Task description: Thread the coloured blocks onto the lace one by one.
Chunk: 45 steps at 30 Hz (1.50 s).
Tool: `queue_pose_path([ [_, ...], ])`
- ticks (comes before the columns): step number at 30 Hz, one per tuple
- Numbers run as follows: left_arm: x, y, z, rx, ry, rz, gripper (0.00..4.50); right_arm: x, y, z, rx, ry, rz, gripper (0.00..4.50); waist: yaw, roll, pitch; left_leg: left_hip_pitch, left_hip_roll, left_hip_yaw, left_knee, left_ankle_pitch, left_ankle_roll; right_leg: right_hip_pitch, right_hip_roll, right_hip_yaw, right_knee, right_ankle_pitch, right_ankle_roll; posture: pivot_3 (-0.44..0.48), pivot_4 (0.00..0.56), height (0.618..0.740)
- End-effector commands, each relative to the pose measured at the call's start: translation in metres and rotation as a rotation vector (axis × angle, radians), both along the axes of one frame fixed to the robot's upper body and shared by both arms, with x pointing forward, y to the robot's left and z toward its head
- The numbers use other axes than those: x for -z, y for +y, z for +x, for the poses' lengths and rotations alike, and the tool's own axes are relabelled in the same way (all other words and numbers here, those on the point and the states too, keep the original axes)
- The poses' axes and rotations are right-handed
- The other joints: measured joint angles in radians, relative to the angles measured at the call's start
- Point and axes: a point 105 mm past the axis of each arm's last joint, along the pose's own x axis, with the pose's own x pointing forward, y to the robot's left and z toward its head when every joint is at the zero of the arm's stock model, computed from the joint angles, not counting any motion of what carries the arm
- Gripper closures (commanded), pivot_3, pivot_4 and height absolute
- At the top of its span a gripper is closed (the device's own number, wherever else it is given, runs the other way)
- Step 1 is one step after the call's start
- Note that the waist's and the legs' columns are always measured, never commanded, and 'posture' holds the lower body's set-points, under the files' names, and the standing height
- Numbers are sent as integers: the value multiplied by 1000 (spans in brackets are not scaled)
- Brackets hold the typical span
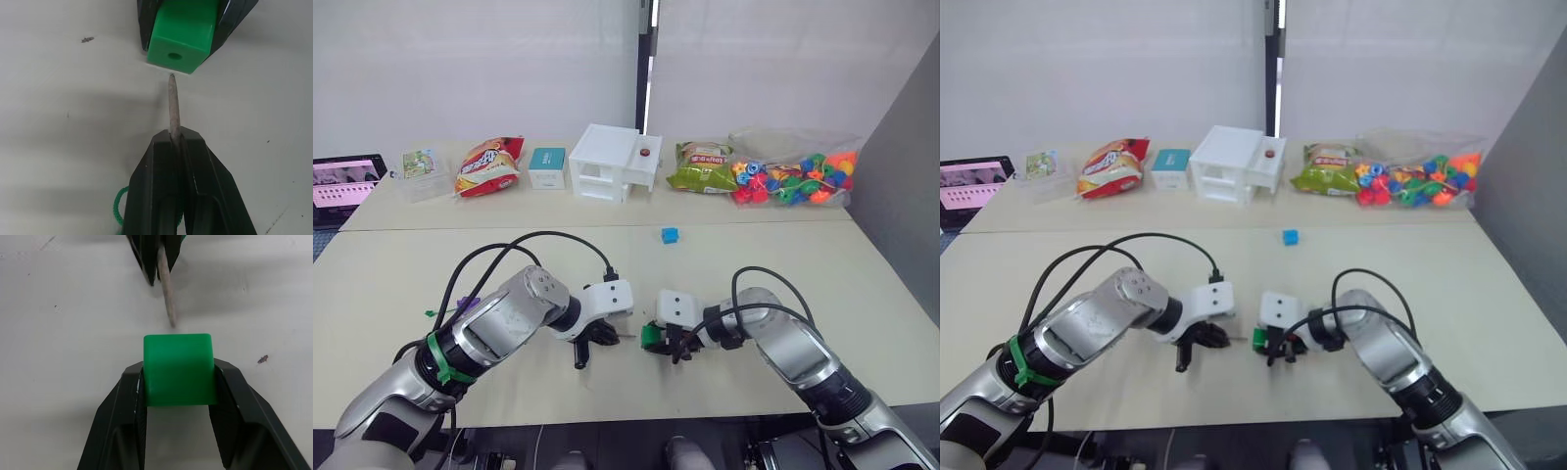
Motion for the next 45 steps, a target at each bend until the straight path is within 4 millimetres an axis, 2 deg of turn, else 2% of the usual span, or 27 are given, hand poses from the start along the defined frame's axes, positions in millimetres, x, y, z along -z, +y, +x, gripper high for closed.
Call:
queue_pose_path([
  [1,-3,-4,0,13,-11,-13,4500,-1,10,-3,-15,-10,3,3304,0,0,0,0,0,0,0,0,0,0,0,0,0,0,0,0,150,740],
  [21,-1,-17,2,4,-2,-64,4500,-3,16,-10,-34,4,0,3304,5,0,0,0,0,0,0,0,0,0,-1,0,0,0,0,0,150,740],
  [45,-13,-23,-12,26,70,-173,4500,1,9,-6,-11,15,-40,3304,7,0,0,0,-1,0,1,0,0,1,-1,0,0,0,0,0,150,740],
])
